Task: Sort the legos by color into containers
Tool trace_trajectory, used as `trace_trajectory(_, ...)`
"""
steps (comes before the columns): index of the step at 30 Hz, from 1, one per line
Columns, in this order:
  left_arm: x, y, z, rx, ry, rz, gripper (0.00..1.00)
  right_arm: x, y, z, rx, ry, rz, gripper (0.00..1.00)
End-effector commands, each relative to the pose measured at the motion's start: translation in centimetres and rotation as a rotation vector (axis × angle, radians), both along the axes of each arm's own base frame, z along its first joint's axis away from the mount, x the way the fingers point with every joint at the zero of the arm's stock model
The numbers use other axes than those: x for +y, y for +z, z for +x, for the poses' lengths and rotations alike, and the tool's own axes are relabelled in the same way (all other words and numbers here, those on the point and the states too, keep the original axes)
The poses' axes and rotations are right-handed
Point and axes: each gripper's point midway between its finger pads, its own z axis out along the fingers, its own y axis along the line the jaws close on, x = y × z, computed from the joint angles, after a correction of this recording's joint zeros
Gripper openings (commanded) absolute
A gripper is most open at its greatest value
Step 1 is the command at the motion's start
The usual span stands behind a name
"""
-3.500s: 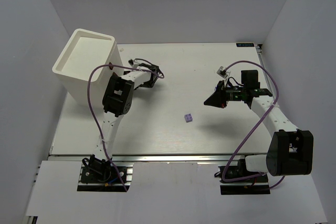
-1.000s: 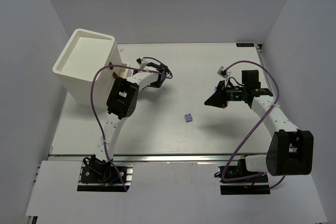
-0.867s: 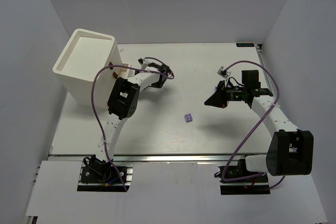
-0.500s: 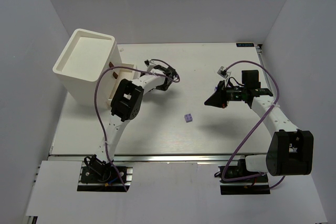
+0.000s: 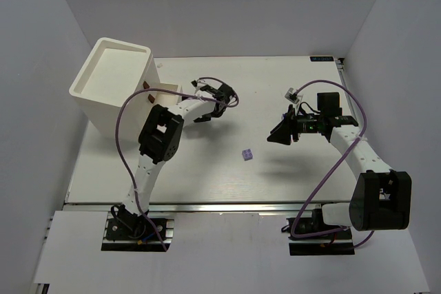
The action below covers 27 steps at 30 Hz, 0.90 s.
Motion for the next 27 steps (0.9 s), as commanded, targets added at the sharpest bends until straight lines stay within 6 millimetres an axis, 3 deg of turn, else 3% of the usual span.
trace_trajectory(1, -3.4, 4.4, 0.6, -0.047, -0.108, -0.233, 0.79, -0.1, 1.5, 0.7, -0.068, 0.008, 0.002, 0.54)
trace_trajectory(3, -4.1, 4.5, 0.4, -0.043, -0.146, -0.282, 0.80, -0.3, 1.4, 0.9, -0.075, -0.007, -0.014, 0.55)
trace_trajectory(5, -5.8, 6.2, 0.2, -0.049, -0.230, -0.364, 0.79, -0.6, 1.2, 1.4, -0.094, -0.027, -0.035, 0.54)
trace_trajectory(7, -6.4, 6.0, -1.2, -0.010, -0.301, -0.392, 0.75, -1.0, 1.0, 1.9, -0.106, -0.062, -0.065, 0.51)
trace_trajectory(8, -8.0, 7.7, -1.1, -0.047, -0.369, -0.487, 0.71, -1.5, 0.7, 2.4, -0.112, -0.098, -0.094, 0.50)
trace_trajectory(10, -9.1, 7.1, -2.7, -0.007, -0.465, -0.538, 0.64, -2.1, 0.8, 3.3, -0.128, -0.153, -0.117, 0.46)
trace_trajectory(11, -10.9, 8.8, -3.3, -0.034, -0.533, -0.623, 0.63, -2.8, 0.6, 3.9, -0.141, -0.199, -0.150, 0.44)
trace_trajectory(13, -12.0, 8.8, -4.8, -0.011, -0.594, -0.673, 0.63, -3.6, 0.7, 4.8, -0.164, -0.259, -0.173, 0.40)
trace_trajectory(15, -14.4, 10.0, -6.5, 0.002, -0.693, -0.762, 0.65, -4.7, 0.7, 5.6, -0.162, -0.333, -0.197, 0.40)
trace_trajectory(16, -15.0, 9.6, -7.5, 0.025, -0.718, -0.785, 0.67, -5.0, 0.8, 5.9, -0.168, -0.357, -0.205, 0.48)
trace_trajectory(18, -17.4, 10.8, -9.6, 0.036, -0.810, -0.863, 0.75, -6.1, 0.6, 6.6, -0.165, -0.418, -0.230, 0.61)
trace_trajectory(19, -18.0, 10.7, -10.3, 0.041, -0.835, -0.885, 0.77, -6.3, 0.6, 6.8, -0.165, -0.427, -0.233, 0.74)
trace_trajectory(22, -20.0, 12.3, -12.7, 0.023, -0.910, -0.947, 0.81, -6.7, 0.1, 7.3, -0.153, -0.447, -0.252, 0.84)
trace_trajectory(23, -19.9, 12.1, -13.5, 0.030, -0.919, -0.949, 0.82, -8.1, -0.3, 8.0, -0.142, -0.500, -0.274, 0.85)
trace_trajectory(24, -20.3, 12.2, -14.5, 0.035, -0.931, -0.958, 0.82, -8.5, -0.3, 8.3, -0.141, -0.518, -0.285, 0.86)
trace_trajectory(25, -20.2, 13.5, -14.9, 0.000, -0.945, -0.973, 0.83, -8.8, -0.5, 8.6, -0.138, -0.537, -0.294, 0.86)
trace_trajectory(27, -19.3, 13.0, -16.2, 0.004, -0.941, -0.967, 0.83, -9.9, -0.8, 9.6, -0.130, -0.617, -0.329, 0.87)
